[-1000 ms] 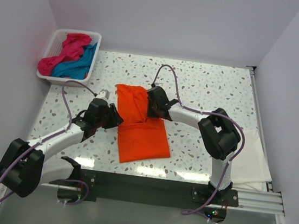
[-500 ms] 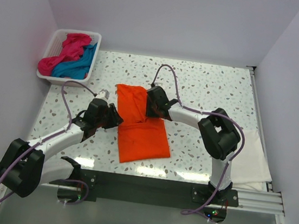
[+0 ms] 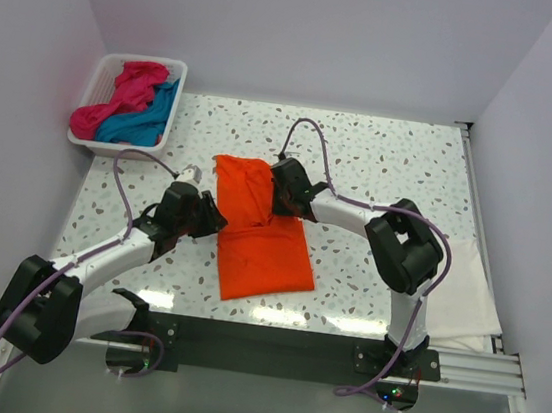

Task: Fold and stack the t-shirts
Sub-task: Fold the tshirt

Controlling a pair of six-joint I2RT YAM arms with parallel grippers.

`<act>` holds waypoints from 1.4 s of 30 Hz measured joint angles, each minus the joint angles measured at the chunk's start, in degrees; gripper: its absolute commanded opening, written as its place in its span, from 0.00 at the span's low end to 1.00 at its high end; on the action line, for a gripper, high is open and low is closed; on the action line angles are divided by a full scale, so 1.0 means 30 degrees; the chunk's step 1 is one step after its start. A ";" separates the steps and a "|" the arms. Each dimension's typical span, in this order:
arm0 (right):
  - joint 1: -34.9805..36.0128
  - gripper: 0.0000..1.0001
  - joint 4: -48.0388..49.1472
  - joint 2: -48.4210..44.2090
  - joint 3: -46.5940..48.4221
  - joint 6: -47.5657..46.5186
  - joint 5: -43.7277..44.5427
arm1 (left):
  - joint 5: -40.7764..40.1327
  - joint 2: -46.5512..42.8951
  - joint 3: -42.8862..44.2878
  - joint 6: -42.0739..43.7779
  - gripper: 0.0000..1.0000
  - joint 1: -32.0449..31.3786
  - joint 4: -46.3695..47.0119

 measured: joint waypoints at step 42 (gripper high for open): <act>0.3220 0.61 0.0947 0.1880 0.2361 -0.0867 -0.1486 | 0.0000 -0.1209 -0.0313 -0.0015 0.47 0.0780 -0.0459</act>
